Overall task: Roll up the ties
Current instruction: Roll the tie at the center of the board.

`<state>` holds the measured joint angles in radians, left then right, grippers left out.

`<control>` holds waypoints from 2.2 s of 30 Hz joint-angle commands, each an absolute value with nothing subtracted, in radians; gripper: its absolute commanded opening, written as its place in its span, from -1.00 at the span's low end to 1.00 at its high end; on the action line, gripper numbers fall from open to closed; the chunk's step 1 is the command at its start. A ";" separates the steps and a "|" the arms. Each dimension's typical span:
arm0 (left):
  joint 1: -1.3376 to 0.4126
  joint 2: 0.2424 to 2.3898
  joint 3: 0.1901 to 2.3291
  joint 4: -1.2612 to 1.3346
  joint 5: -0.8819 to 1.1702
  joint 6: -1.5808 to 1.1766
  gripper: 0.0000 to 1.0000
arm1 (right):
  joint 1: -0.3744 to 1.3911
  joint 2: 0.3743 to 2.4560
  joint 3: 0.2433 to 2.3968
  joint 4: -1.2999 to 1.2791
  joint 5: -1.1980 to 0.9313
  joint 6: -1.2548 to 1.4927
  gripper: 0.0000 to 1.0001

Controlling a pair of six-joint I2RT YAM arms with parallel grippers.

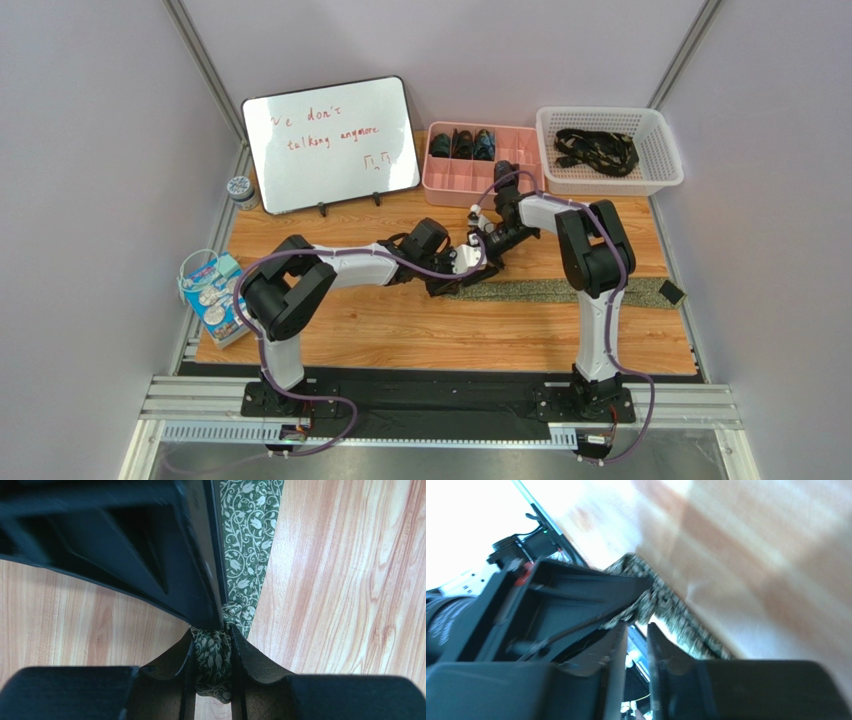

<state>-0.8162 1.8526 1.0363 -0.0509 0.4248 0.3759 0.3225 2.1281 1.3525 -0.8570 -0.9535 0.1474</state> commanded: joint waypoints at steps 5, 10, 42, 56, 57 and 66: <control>-0.825 1.874 1.015 -0.130 0.408 0.439 -0.63 | 0.302 2.008 1.342 -0.884 -1.026 0.143 -0.36; -0.824 1.876 1.023 -0.133 0.408 0.436 -0.63 | 0.310 1.991 1.315 -0.855 -1.039 0.161 -0.17; -0.819 1.862 1.005 -0.147 0.396 0.405 -0.63 | 0.319 1.994 1.184 -0.607 -0.901 0.261 -1.00; -0.819 1.870 1.014 -0.149 0.403 0.394 -0.64 | 0.288 1.944 1.175 -0.580 -1.023 0.251 -0.74; -0.819 1.870 1.014 -0.144 0.406 0.390 -0.64 | 0.288 1.933 1.169 -0.563 -1.029 0.261 -0.64; -0.808 1.875 1.014 -0.132 0.426 0.348 -0.65 | 0.296 1.910 1.097 -0.407 -1.029 0.340 0.02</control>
<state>-0.8108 1.8496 1.0363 -0.0639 0.4313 0.3752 0.2878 1.9282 1.1175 -0.5060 -1.0023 0.3008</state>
